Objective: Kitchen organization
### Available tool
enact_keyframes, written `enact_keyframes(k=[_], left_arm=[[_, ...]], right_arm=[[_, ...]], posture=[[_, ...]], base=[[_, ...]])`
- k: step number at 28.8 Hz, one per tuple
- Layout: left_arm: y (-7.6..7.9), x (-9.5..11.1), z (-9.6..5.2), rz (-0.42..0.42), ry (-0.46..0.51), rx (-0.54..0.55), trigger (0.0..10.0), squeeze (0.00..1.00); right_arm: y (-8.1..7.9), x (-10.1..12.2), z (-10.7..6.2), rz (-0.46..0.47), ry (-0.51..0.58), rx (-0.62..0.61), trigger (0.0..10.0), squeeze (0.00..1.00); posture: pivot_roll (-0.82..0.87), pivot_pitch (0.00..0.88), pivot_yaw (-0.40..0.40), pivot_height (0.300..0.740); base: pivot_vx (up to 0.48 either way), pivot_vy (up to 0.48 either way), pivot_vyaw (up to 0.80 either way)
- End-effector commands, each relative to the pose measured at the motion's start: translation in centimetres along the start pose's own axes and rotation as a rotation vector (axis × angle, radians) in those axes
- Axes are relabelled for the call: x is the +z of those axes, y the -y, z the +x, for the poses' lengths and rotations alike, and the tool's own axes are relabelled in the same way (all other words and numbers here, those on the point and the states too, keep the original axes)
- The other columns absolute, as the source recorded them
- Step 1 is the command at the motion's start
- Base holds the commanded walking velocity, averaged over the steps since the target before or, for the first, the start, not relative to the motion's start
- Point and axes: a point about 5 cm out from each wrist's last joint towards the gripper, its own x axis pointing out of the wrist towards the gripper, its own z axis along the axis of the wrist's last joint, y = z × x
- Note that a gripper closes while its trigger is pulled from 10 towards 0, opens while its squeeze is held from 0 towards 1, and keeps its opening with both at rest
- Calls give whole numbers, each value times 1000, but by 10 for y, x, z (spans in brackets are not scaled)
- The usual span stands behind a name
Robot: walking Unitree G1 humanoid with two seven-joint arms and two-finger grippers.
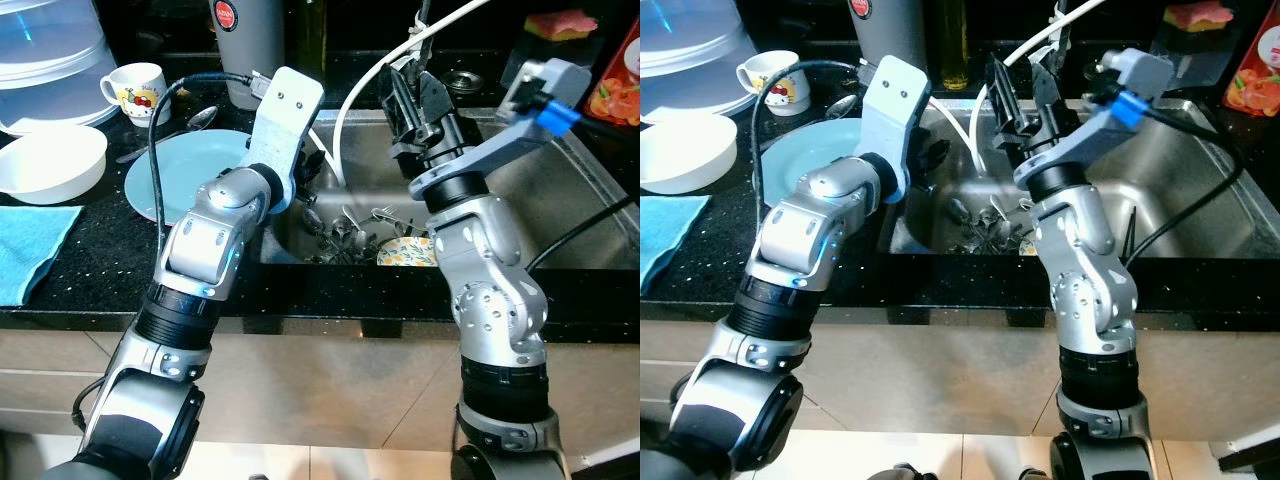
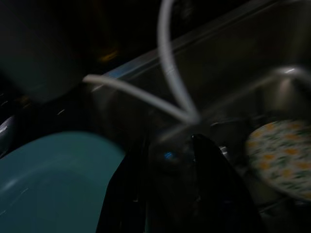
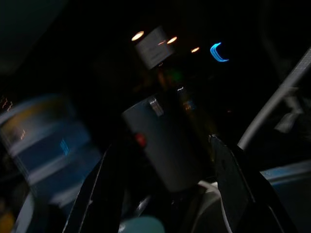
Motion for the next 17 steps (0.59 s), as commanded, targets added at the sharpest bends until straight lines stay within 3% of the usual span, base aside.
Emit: enact_keyframes(k=[1, 6, 8, 17], left_arm=[[-5, -2, 1, 32, -11, 31, 10000, 0], [-4, 0, 1, 13, 31, 32, 10000, 0], [-3, 12, -1, -34, 149, 41, 10000, 0], [-1, 20, -6, -109, 290, 53, 10000, 0]], right_arm=[[7, 5, -1, 43, 23, -44, 10000, 0], [8, 2, -4, -11, 16, -69, 10000, 0], [3, 1, -6, -181, 3, -62, 10000, 0], [0, 2, -8, -278, -7, -60, 10000, 0]], posture=[[99, 87, 58, 740], [93, 79, 61, 740], [76, 56, 59, 740], [58, 19, 37, 740]], base=[[0, 0, 0], [0, 0, 0], [0, 0, 0], [0, 0, 0]])
